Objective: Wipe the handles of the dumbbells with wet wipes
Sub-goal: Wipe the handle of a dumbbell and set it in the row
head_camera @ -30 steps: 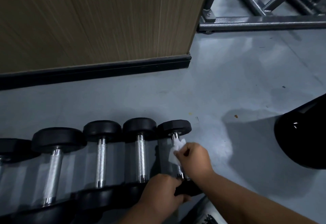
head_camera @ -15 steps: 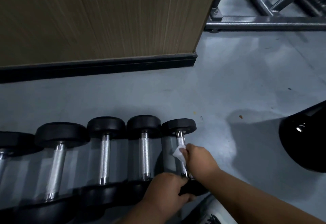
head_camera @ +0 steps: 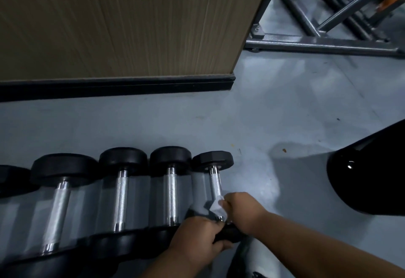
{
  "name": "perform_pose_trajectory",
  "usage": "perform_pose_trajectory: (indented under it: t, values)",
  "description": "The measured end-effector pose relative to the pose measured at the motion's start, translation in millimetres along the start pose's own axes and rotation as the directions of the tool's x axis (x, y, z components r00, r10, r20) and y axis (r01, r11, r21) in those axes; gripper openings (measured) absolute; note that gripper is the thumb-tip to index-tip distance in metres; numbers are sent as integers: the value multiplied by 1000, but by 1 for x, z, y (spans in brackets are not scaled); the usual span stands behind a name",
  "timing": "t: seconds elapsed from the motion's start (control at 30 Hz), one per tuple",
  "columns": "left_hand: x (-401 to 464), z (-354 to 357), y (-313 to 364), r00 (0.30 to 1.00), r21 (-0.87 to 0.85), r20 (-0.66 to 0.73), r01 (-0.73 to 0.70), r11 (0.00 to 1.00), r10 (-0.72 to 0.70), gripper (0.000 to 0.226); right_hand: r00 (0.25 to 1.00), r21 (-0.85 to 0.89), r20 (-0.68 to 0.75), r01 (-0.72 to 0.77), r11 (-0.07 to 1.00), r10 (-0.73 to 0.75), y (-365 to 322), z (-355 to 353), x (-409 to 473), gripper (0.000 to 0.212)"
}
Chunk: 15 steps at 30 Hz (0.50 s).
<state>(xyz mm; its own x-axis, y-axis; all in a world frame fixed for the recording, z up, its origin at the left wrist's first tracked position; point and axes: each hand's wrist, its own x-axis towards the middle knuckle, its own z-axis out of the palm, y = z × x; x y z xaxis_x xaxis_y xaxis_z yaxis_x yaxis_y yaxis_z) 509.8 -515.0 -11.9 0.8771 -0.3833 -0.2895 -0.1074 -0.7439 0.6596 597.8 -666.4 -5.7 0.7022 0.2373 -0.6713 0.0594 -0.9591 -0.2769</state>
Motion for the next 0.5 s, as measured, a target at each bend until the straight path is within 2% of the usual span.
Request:
perform_pose_trajectory:
  t: [0.13, 0.27, 0.43, 0.5]
  values:
    - [-5, 0, 4, 1000, -2, 3, 2, 1000, -2, 61, 997, -158, 63, 63, 985, -53, -9, 0, -10, 26]
    - [-3, 2, 0, 1000, 32, -15, 7, 999, -7, 63, 993, -131, 76, 103, 986, -93, -19, -14, 7, 30]
    - [-2, 4, 1, 999, 26, 33, 36, 999, -37, 66, 983, -52, -166, 72, 996, -79, -15, -26, 55, 24]
    - [-1, 5, -2, 999, 2, 26, 42, 999, -42, 68, 985, 20, -173, 23, 1000, -19, -11, -17, 51, 33]
